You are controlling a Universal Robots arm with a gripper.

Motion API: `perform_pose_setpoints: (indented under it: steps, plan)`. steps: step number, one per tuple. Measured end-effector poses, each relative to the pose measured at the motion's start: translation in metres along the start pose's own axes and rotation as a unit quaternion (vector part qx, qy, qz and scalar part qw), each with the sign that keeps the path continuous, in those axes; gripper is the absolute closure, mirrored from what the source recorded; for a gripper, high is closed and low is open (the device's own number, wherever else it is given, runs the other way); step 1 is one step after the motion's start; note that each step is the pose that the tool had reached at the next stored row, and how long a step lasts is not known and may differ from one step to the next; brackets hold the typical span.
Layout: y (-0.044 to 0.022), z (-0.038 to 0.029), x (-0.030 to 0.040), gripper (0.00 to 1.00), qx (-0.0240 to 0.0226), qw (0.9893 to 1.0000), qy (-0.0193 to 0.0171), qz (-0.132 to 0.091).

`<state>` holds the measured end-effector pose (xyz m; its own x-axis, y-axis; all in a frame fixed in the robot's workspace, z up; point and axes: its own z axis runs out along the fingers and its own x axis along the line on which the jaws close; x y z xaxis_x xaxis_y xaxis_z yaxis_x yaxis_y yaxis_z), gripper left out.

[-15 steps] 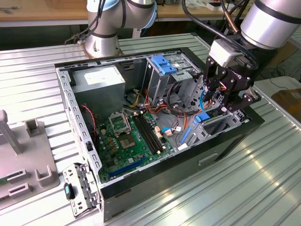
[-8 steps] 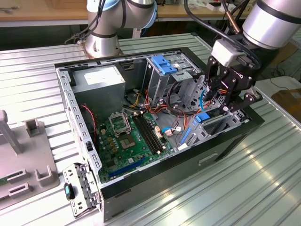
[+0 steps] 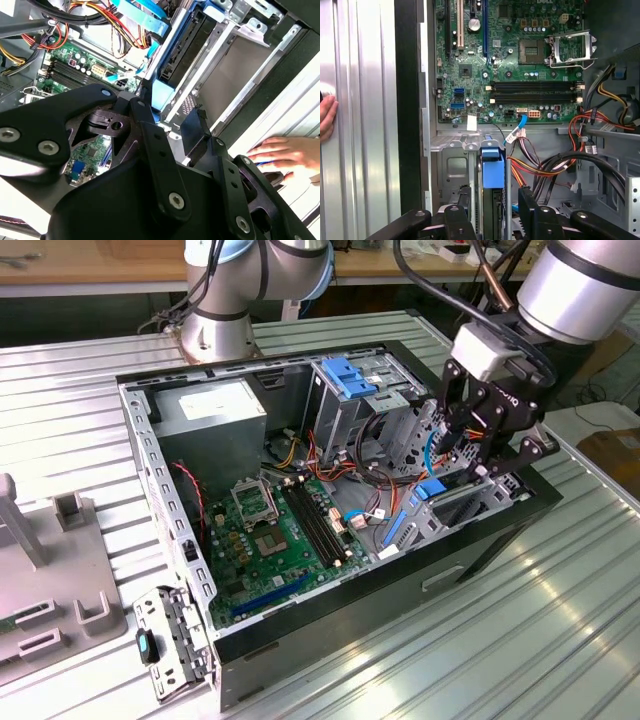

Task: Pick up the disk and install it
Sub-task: 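Insert the disk into the insertion slot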

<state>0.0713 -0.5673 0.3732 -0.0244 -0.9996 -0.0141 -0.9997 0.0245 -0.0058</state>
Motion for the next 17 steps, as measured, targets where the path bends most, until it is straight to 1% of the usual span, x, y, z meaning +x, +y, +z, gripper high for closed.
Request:
perform_pose_setpoints:
  steps: [2,3,4,5,6,10,11,12,13,17]
  plan:
    - [-0.003,0.0,0.0,0.5,0.0,1.0,0.0,0.0]
    - [-0.006,0.0001,-0.0001,0.5,0.0,1.0,0.0,0.0]
    - [-0.0111,0.0002,-0.0003,0.5,0.0,1.0,0.0,0.0]
    - [-0.0143,0.0004,-0.0004,0.5,0.0,1.0,0.0,0.0]
    - [-0.0157,0.0004,-0.0005,0.5,0.0,1.0,-0.0001,0.0]
    - [-0.0175,0.0011,-0.0037,0.5,0.0,1.0,-0.0001,0.0]
    - [-0.0211,0.0022,-0.0043,0.5,0.0,1.0,0.0,0.0]
    - [-0.0212,0.003,-0.005,0.5,0.0,1.0,0.0,0.0]
    - [-0.0213,0.0048,-0.0093,0.5,0.0,1.0,0.0,0.0]
    - [-0.0212,0.005,-0.0093,0.5,0.0,1.0,0.0,0.0]
